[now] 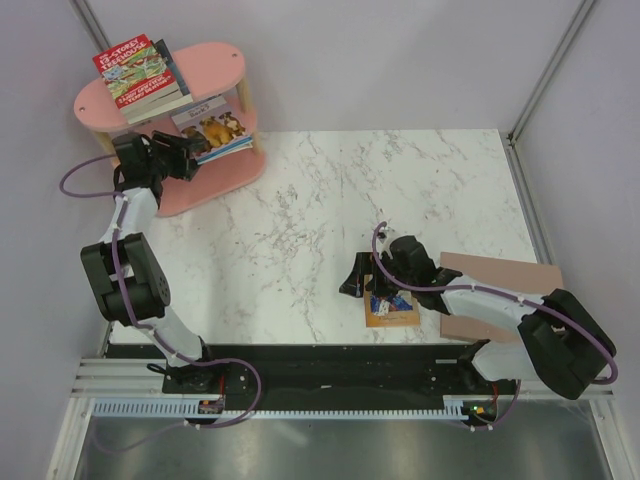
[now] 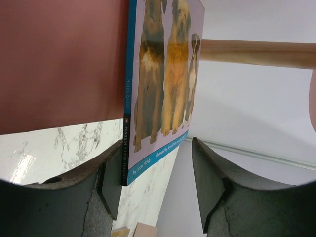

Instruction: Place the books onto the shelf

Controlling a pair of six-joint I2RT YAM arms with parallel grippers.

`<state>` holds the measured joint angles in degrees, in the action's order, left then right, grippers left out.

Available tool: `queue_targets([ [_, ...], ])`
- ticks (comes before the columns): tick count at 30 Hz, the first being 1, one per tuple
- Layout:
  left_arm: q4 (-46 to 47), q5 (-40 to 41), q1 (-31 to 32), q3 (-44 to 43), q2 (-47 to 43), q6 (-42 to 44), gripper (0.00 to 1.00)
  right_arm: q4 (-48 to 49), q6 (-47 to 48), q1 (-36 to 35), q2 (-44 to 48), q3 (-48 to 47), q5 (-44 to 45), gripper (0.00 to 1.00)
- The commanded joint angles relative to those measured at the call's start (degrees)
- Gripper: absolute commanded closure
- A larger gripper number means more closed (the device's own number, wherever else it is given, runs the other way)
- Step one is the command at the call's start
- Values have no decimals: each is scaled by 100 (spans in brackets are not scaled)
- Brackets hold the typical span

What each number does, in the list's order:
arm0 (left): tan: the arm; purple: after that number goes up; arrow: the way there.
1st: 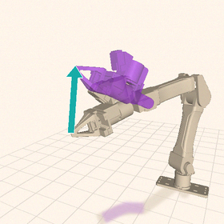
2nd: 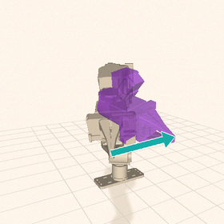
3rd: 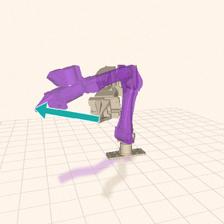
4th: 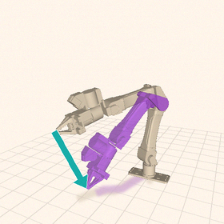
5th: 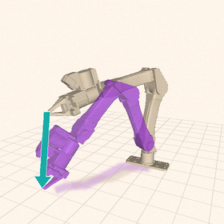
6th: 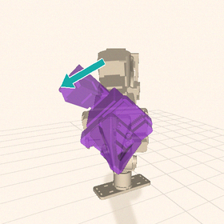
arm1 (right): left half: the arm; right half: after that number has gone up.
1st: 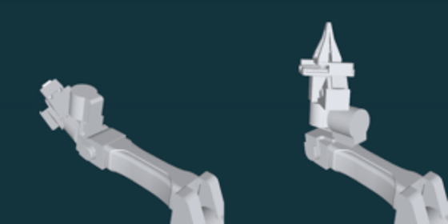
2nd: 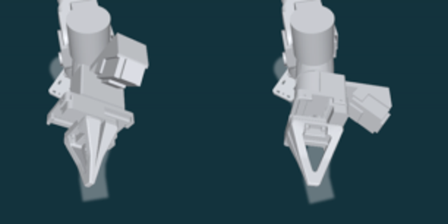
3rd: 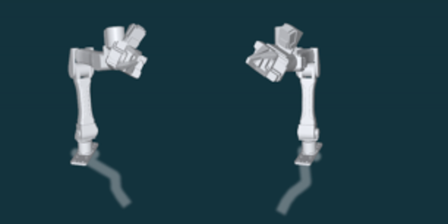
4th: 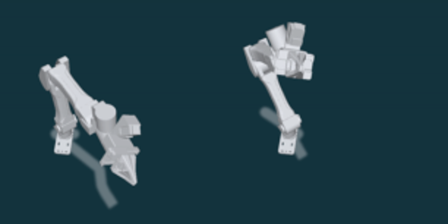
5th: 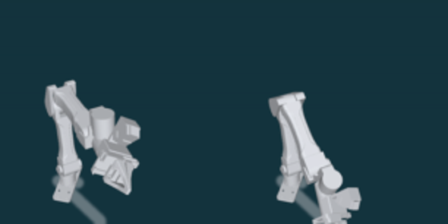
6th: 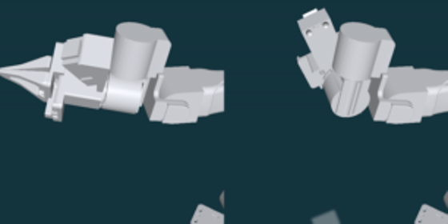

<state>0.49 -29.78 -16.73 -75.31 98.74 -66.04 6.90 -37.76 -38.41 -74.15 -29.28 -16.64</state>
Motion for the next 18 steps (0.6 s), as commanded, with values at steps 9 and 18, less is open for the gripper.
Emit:
queue_targets([
  [9,-1104,772,21,-300,-382,1031,34,189,-65,-35,225,63,3,2],
  [18,-640,1053,30,603,-1092,1479,30,84,-47,-35,331,63,73,2],
])
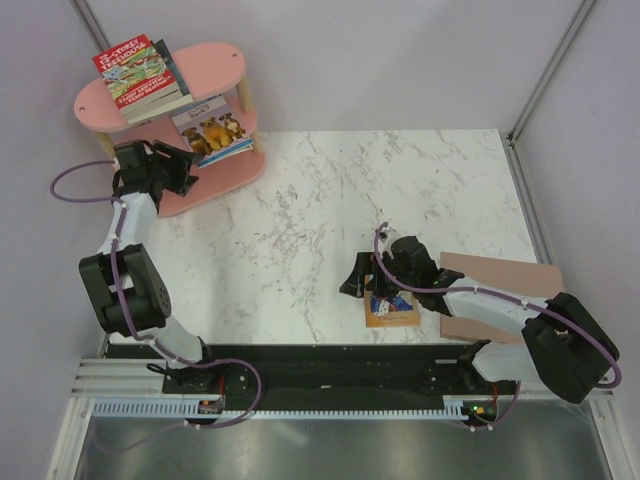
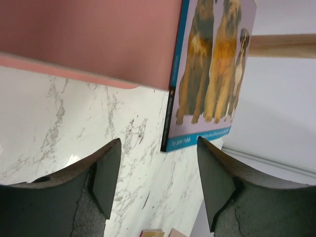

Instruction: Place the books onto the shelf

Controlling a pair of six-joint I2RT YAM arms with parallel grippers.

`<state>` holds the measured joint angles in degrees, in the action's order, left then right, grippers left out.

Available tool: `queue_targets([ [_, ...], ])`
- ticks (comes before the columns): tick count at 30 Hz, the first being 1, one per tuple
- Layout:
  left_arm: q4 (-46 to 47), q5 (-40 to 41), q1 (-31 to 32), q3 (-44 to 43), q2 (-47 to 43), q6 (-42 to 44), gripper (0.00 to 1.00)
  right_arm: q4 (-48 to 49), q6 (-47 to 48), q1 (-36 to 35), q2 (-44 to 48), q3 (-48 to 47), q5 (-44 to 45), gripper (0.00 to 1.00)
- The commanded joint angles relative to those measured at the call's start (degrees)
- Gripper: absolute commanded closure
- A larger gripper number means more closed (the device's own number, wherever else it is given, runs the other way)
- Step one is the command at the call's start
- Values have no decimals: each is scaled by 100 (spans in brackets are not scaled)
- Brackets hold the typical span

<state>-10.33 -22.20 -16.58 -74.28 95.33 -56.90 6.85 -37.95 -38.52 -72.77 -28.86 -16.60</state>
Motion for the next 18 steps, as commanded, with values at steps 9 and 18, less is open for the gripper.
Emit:
queue_targets([
  [9,1350,541,102,2373,-3019,1172,4,-1193,349,-15,861,-347,1473,2],
  [18,523,1393,2912,3411,-3953,1244,38,-3602,245,705,1072,-1034,3154,2],
])
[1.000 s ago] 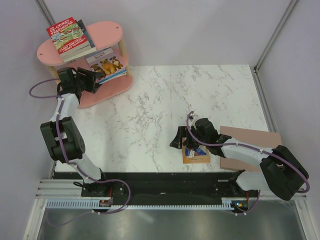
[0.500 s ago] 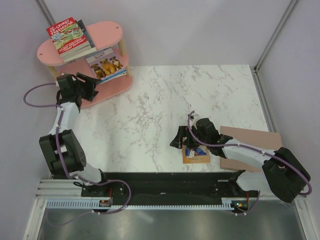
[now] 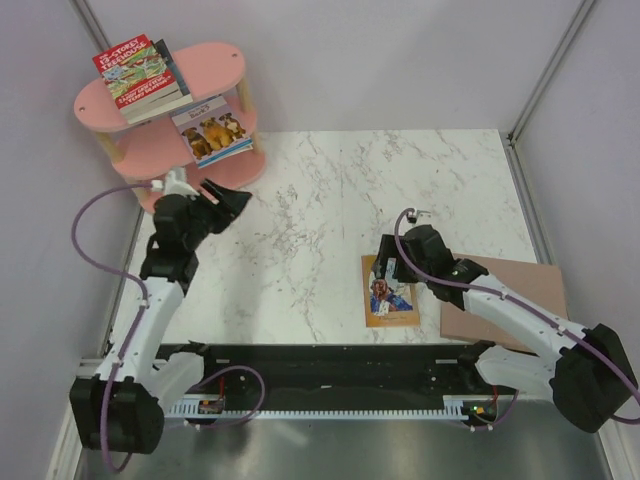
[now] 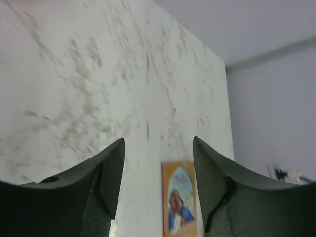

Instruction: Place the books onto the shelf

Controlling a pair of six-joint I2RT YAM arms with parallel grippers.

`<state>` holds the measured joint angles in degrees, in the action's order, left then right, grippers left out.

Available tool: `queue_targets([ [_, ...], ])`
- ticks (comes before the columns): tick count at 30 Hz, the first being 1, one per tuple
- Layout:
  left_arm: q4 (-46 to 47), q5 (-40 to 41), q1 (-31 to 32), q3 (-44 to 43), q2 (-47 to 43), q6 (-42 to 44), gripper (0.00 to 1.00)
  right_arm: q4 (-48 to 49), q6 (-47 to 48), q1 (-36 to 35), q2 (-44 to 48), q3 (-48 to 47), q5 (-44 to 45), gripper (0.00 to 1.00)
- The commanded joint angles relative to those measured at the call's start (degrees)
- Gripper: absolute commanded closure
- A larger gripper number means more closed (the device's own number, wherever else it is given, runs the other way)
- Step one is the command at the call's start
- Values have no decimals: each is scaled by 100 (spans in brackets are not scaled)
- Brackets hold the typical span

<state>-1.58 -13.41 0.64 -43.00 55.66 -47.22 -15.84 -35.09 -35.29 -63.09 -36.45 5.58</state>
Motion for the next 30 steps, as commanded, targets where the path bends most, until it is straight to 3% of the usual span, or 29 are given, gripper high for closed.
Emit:
queue_targets([
  [1,-351,541,1767,336,233,214,61,-1543,-50,478,156,-267,927,2],
  [4,-448,752,2744,293,1100,248,98,-1756,-7,795,279,-135,726,2],
  [6,-492,673,3124,-14,1682,414,98,-1818,3,944,332,-30,629,3],
  [7,-518,629,3517,-189,2390,485,98,-1774,2,954,367,32,541,3],
  [11,-930,436,4346,-1525,3912,758,98,-1748,-112,1023,298,102,399,6],
  [14,-1045,366,4812,-2237,4670,811,98,-1678,-270,1173,157,225,181,7],
  [22,-1792,435,5481,-3547,5701,995,98,-739,-376,1314,-247,744,-549,7],
  [30,-2802,1121,5578,-3960,6062,960,98,272,-279,1323,-688,902,-1805,6],
])
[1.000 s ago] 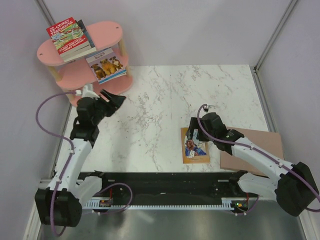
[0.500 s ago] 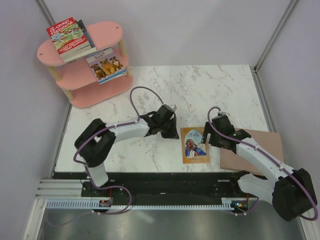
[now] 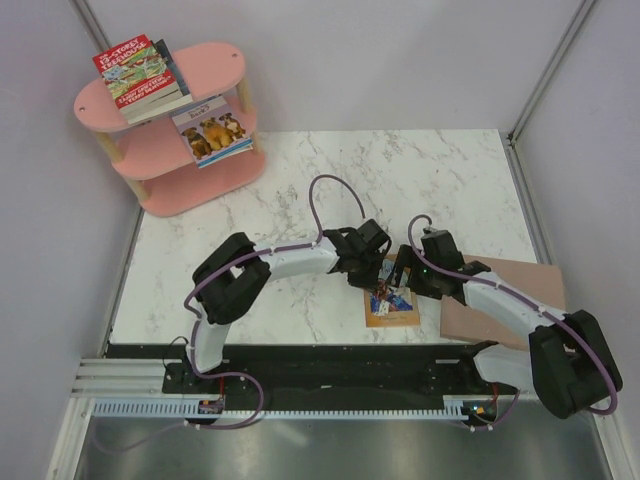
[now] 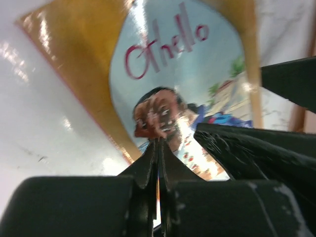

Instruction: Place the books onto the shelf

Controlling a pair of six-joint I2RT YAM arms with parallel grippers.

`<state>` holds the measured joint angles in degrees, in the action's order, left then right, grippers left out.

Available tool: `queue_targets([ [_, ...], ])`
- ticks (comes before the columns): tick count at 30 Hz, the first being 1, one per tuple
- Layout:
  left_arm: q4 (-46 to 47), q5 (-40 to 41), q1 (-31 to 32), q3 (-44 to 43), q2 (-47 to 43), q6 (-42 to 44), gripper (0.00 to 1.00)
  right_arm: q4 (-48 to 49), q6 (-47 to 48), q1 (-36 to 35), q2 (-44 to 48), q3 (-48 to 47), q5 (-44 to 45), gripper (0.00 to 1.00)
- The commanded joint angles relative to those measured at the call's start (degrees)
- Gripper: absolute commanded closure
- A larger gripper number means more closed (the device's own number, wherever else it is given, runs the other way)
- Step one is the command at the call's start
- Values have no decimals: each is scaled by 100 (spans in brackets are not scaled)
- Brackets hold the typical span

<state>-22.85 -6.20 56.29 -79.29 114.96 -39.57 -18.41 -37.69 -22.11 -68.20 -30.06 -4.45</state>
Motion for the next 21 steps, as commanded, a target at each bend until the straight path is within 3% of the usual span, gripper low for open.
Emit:
queue_targets([
  [1,-903,470,5,-385,245,195,98,610,-36,5,-132,290,-951,6],
  [14,-1107,391,48,-641,774,213,98,857,-45,13,2082,493,-1111,8],
  [21,-1204,409,92,-790,879,266,98,848,-1,5,1495,581,-1269,10],
])
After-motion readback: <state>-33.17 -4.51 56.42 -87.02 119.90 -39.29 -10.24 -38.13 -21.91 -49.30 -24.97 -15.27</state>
